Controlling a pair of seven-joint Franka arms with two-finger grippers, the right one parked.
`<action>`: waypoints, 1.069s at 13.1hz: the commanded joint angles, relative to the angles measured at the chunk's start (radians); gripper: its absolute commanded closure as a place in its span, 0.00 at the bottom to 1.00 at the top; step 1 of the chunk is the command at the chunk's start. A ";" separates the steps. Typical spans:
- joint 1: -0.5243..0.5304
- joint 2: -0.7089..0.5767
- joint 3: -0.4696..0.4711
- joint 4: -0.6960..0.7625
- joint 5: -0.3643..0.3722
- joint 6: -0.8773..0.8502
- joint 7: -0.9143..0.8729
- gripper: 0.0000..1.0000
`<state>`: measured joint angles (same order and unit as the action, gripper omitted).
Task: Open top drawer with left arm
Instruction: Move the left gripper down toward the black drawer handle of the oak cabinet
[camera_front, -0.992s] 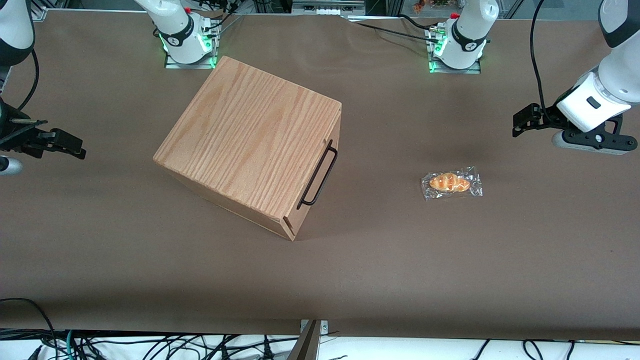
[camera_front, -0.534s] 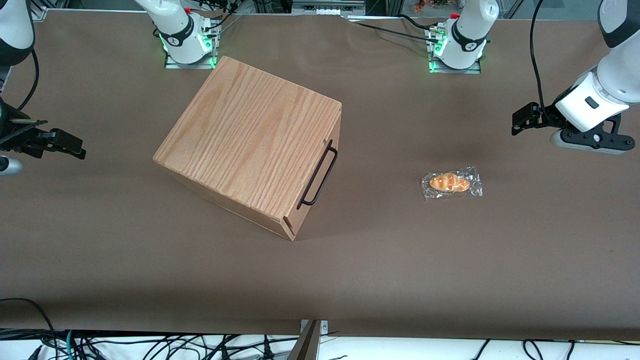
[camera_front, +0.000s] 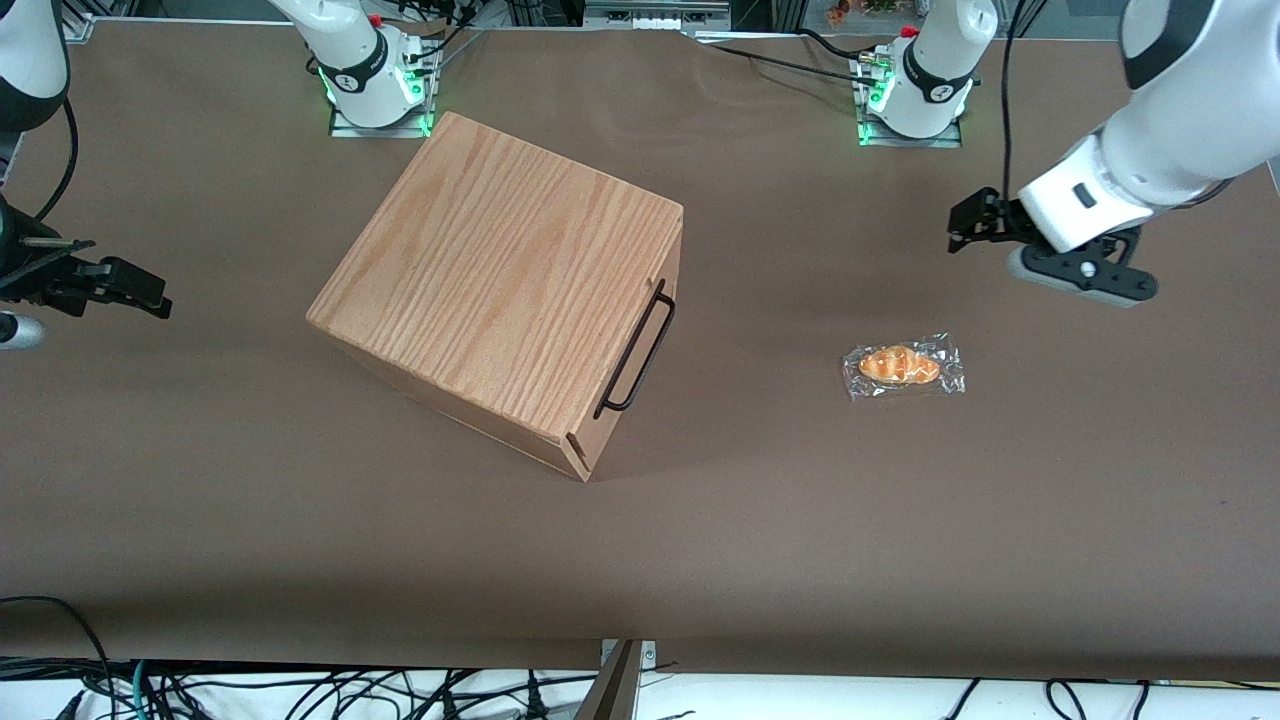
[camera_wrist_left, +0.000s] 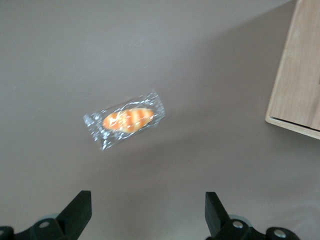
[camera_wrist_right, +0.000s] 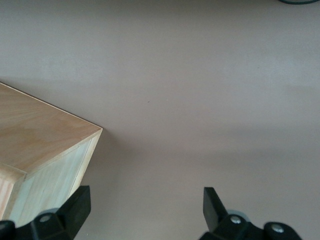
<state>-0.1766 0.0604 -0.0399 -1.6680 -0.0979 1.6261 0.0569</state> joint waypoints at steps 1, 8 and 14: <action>-0.067 0.149 0.008 0.157 -0.051 -0.018 -0.002 0.00; -0.173 0.398 0.009 0.330 -0.366 0.125 -0.006 0.00; -0.305 0.475 0.009 0.330 -0.375 0.352 -0.022 0.00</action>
<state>-0.4331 0.4964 -0.0435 -1.3794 -0.4556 1.9416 0.0492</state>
